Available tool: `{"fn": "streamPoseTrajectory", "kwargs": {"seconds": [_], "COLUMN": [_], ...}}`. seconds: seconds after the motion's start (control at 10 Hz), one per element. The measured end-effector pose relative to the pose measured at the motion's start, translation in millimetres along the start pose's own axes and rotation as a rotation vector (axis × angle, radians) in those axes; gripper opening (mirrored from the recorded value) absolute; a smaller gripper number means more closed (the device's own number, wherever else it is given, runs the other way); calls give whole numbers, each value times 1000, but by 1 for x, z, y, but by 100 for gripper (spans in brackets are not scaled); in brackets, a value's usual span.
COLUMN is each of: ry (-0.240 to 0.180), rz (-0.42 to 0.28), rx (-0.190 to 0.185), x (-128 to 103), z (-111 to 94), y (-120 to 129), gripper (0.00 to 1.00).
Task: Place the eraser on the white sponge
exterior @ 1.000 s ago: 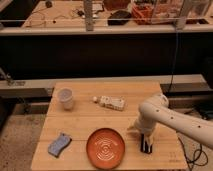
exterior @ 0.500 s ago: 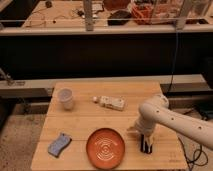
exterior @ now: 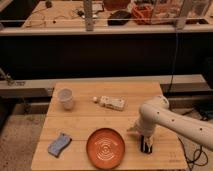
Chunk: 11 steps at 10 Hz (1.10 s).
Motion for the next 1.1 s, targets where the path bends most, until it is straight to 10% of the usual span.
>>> {"fn": "streamPoseTrajectory", "kwargs": {"seconds": [1.1], "ry": [-3], "rz": [-20], "rx": [9], "x": [-4], "z": [-1], "y": [5], "gripper": [80]}}
